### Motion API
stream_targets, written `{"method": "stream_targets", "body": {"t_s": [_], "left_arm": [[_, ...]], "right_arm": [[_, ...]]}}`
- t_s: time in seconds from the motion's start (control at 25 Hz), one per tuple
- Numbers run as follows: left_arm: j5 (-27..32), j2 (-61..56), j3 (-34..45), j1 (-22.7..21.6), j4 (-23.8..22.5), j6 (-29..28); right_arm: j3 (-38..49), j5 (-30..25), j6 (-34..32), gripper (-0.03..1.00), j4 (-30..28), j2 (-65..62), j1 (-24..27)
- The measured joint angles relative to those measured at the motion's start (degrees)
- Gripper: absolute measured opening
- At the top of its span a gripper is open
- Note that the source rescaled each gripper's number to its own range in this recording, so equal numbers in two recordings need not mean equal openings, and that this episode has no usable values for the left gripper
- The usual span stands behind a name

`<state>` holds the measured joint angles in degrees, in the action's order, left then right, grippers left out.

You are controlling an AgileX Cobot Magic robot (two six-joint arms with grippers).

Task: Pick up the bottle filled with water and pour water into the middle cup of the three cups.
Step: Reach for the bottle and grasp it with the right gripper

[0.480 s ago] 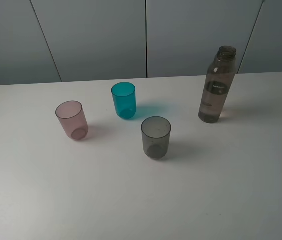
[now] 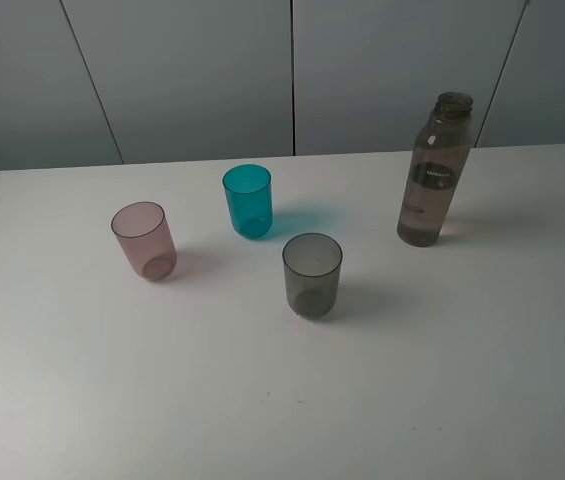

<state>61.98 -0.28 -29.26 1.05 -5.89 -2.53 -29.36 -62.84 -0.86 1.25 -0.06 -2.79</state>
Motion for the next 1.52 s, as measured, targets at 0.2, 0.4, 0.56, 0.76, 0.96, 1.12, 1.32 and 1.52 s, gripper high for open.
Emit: {"method": "stream_targets", "body": {"t_s": [0.2,0.4,0.56,0.76,0.96,1.12,1.32,1.52], "left_arm": [[0.0,0.0,0.0,0.0,0.0,0.0],[0.0,0.0,0.0,0.0,0.0,0.0],[0.0,0.0,0.0,0.0,0.0,0.0],[0.0,0.0,0.0,0.0,0.0,0.0],[0.0,0.0,0.0,0.0,0.0,0.0],[0.0,0.0,0.0,0.0,0.0,0.0],[0.0,0.0,0.0,0.0,0.0,0.0],[0.0,0.0,0.0,0.0,0.0,0.0]], "right_arm": [[0.0,-0.2,0.1,0.84,-0.4,0.0,0.0],[-1.7,-1.4,0.1,0.84,-1.7,0.0,0.0],[-5.0,-2.8,-0.1,0.84,-2.1,-0.1,0.0],[-10.5,-5.9,-0.1,0.84,-3.7,7.0,0.0],[-17.1,-6.3,0.3,0.84,-4.1,19.7,0.0],[-22.7,-6.1,0.3,0.84,-3.6,31.6,0.0],[-28.2,-4.4,0.9,0.84,-0.6,45.6,0.0],[-31.9,-0.6,2.5,0.84,3.3,56.3,0.0]]}}
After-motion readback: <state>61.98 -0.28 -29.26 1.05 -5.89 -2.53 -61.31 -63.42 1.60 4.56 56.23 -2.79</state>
